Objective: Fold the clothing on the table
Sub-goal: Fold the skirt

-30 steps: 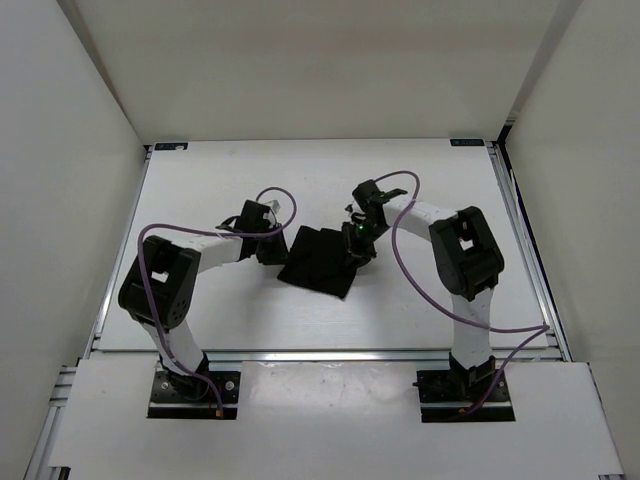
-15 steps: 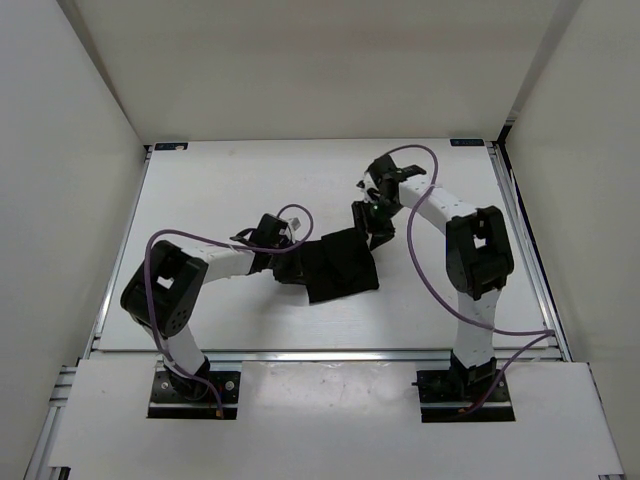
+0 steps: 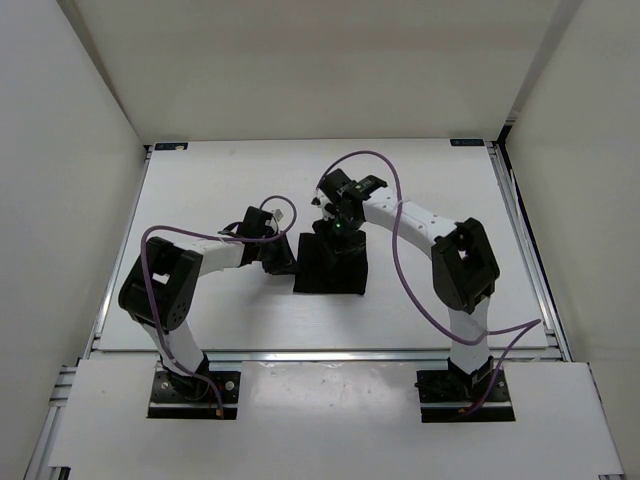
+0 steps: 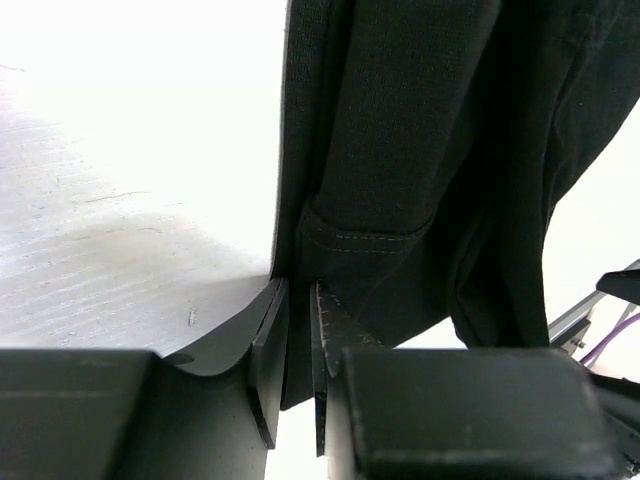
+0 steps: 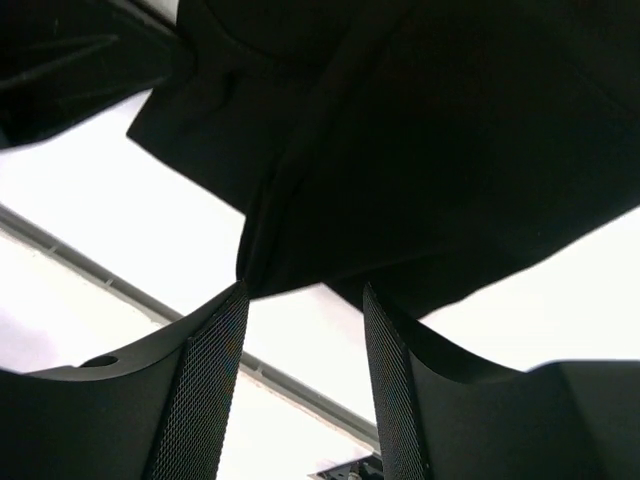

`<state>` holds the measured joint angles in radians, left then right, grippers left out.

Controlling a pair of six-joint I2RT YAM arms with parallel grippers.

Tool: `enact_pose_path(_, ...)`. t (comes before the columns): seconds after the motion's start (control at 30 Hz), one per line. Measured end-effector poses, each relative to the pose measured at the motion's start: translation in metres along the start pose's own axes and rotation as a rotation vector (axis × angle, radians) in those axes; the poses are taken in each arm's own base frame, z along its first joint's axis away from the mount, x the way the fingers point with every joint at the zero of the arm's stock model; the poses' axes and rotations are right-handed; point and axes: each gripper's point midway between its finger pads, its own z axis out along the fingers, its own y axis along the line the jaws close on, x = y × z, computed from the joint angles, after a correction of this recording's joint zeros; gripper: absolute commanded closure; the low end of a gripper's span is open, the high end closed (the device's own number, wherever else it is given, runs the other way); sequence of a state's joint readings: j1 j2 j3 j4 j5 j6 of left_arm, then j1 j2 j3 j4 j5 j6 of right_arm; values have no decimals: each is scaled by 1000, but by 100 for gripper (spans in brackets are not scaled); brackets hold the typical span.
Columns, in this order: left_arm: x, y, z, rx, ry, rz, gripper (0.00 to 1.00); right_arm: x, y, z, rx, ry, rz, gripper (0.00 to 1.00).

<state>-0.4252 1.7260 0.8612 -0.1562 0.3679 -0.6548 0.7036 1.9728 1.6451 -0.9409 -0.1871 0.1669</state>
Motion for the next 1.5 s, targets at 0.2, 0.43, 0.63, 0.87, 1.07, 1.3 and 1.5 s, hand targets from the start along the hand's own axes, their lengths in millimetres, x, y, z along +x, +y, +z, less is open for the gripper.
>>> enact_pose_path(0.2, -2, 0, -1, -3, -6, -20, 75, -12, 5, 9, 21, -6, -10, 40)
enact_pose_path(0.43, -11, 2, -8, -3, -38, -40, 74, -32, 9, 20, 72, -17, -33, 40)
enact_pose_path(0.63, -20, 12, -17, -10, -69, -72, 75, -23, 2, 39, 150, 44, -12, 42)
enact_pose_path(0.87, -33, 33, -25, -38, -105, -129, 75, -16, -4, 51, 262, 84, -14, 41)
enact_pose_path(1.07, -33, 35, -25, -42, -108, -132, 75, -20, 11, 49, 309, 56, -63, 42)
enact_pose_path(1.3, -24, 44, -24, -58, -92, -149, 75, -14, 23, 52, 340, 58, -110, 42)
enact_pose_path(1.5, -29, 47, -28, -59, -108, -159, 75, -12, 16, 55, 394, 65, -122, 42)
